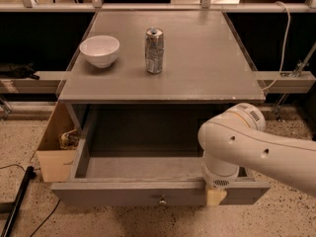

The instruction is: Open top drawer

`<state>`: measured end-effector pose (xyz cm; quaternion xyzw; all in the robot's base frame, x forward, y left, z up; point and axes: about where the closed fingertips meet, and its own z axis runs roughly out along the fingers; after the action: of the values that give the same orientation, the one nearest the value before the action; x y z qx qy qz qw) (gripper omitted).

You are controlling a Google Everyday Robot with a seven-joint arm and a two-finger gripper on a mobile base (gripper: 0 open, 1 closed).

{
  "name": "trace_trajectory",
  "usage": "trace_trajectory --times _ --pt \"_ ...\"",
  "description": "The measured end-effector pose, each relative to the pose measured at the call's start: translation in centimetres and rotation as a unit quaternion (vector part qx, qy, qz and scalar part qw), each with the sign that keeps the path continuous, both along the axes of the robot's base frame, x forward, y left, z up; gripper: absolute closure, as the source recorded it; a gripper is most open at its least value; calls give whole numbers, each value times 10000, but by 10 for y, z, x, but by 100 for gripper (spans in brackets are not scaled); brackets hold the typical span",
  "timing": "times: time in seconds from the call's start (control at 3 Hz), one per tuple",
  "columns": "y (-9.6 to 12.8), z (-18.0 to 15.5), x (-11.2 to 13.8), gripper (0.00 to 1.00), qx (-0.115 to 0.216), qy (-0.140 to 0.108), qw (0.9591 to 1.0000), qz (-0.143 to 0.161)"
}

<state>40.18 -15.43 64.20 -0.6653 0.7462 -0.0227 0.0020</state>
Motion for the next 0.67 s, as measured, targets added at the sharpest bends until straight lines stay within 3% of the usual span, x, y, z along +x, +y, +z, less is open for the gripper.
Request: trace_trajectory --times 0.33,0.67 --pt "0 0 0 0 0 0 10000 0" --pt "0 0 0 23 0 0 10000 0"
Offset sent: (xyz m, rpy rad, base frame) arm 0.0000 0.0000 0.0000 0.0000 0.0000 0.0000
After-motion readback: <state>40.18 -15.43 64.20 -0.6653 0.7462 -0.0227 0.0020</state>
